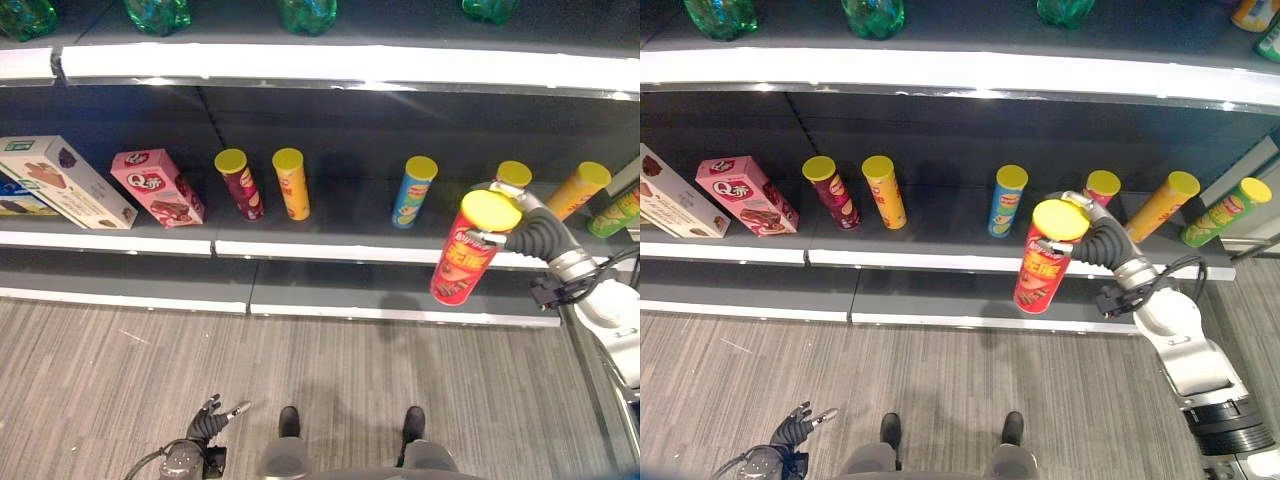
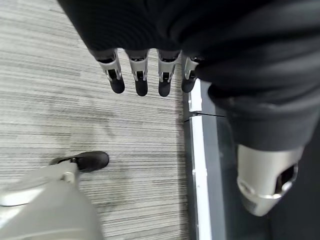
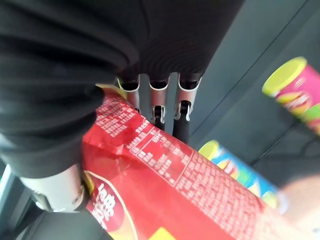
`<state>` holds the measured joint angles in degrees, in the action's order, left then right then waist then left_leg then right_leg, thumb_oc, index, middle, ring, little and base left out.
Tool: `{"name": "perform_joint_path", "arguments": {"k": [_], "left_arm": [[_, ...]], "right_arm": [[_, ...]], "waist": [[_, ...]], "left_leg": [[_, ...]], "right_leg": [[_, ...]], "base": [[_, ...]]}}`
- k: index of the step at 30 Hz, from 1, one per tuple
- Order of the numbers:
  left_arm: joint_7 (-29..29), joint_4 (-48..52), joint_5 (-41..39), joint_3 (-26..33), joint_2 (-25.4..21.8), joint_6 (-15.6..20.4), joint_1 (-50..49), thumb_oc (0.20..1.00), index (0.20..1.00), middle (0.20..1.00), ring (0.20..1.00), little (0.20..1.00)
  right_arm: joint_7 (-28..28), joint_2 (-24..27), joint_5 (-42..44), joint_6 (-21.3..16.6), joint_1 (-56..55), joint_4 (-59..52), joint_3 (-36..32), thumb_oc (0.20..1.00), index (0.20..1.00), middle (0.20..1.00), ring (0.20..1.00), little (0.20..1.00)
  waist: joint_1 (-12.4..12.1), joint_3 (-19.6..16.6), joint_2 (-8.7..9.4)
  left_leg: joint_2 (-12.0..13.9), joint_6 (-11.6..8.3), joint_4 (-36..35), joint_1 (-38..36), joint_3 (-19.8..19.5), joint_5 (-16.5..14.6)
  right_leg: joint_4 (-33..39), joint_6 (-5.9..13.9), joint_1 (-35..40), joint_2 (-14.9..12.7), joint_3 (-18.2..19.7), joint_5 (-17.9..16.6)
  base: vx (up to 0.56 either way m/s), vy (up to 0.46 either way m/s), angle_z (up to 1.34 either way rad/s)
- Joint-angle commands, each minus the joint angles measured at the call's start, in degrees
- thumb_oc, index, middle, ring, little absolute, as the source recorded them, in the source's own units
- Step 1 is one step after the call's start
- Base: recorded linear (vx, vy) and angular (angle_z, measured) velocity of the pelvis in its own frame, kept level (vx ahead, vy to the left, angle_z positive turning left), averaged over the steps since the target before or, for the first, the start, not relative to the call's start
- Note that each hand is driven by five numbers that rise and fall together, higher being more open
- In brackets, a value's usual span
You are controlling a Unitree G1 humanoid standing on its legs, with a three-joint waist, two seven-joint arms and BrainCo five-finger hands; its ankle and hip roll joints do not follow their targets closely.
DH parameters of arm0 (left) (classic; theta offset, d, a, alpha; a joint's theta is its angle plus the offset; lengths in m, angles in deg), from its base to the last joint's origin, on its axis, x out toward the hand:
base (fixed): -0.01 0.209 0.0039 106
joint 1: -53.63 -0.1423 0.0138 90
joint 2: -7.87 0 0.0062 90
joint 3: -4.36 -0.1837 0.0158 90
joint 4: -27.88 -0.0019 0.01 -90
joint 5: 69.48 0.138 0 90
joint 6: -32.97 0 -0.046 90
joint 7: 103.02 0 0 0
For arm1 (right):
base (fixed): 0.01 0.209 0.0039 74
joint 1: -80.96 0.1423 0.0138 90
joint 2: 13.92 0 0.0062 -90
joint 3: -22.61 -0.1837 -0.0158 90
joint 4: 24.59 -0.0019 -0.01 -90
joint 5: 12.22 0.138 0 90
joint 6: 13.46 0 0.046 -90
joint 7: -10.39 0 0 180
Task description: Put the goods on the table back onto the shelves and tidy them up.
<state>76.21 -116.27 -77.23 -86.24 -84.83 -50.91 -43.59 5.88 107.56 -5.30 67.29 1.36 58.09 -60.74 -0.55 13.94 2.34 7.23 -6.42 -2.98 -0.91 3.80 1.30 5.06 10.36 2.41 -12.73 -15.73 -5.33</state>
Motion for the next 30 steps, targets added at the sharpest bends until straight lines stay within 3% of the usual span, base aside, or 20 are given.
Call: {"name": "perform_joint_path", "arguments": {"k": [1,12,13,18,22,30], "left_arm": [[0.9,0.3,2.0,-2.0,-3.6,0.8,2.1,1.000,1.000,1.000,1.000,1.000],[1.7,2.6,0.3,-3.7,-4.5,0.7,1.5,1.000,1.000,1.000,1.000,1.000],[2.4,3.7,0.0,-4.3,-4.6,0.8,1.2,1.000,1.000,1.000,1.000,1.000],[3.6,6.1,-0.2,-6.0,-5.2,1.7,1.2,1.000,1.000,1.000,1.000,1.000],[4.6,8.8,-2.1,-8.1,-4.8,2.4,1.9,1.000,1.000,1.000,1.000,1.000],[5.5,9.3,-2.7,-9.6,-4.1,2.8,2.9,1.000,1.000,1.000,1.000,1.000]], "right_arm": [[1.1,1.4,-0.6,-3.0,9.3,-4.1,3.7,0.200,0.200,0.200,0.200,0.200],[6.4,0.3,-8.0,-1.6,18.5,0.5,8.0,0.200,0.200,0.200,0.200,0.200],[12.3,0.8,-17.5,-0.9,20.9,3.1,6.8,0.200,0.200,0.200,0.200,0.200],[19.8,0.4,-26.8,0.3,25.2,7.5,6.2,0.200,0.200,0.200,0.200,0.200],[25.2,-1.4,-29.5,2.0,29.7,10.7,5.7,0.200,0.200,0.200,0.200,0.200],[29.2,-2.0,-30.7,3.4,33.3,12.7,4.9,0.200,0.200,0.200,0.200,0.200]], "waist": [[-2.6,0.0,0.31],[-5.5,3.6,-2.02],[-6.7,4.8,-3.14],[-7.8,5.8,-4.99],[-9.1,7.0,-7.41],[-9.9,8.3,-9.12]], "left_leg": [[-0.9,0.99,-0.1,-0.3,-0.8,-3.4],[-0.8,0.54,2.2,5.4,-3.6,-2.5],[-0.8,0.25,2.3,7.4,-4.4,-1.7],[-1.0,-0.12,1.1,10.1,-5.7,0.0],[-1.6,-0.48,-1.4,12.0,-7.0,2.0],[-2.7,-0.24,-1.9,13.8,-8.0,2.4]], "right_leg": [[-6.2,0.32,-4.3,-0.7,2.1,3.4],[-9.5,0.05,-7.2,-2.6,-0.9,4.6],[-9.5,0.00,-8.0,-2.8,-1.9,4.7],[-9.7,0.05,-10.0,-2.8,-2.9,4.7],[-10.6,0.14,-11.8,-3.3,-4.2,5.4],[-11.3,0.36,-12.8,-4.3,-5.2,5.4]], "base": [[-0.03,-0.060,0.24],[-0.05,-0.032,0.22],[-0.05,-0.050,0.24],[-0.06,-0.023,0.24],[-0.04,0.002,0.13],[0.00,0.012,0.15]]}}
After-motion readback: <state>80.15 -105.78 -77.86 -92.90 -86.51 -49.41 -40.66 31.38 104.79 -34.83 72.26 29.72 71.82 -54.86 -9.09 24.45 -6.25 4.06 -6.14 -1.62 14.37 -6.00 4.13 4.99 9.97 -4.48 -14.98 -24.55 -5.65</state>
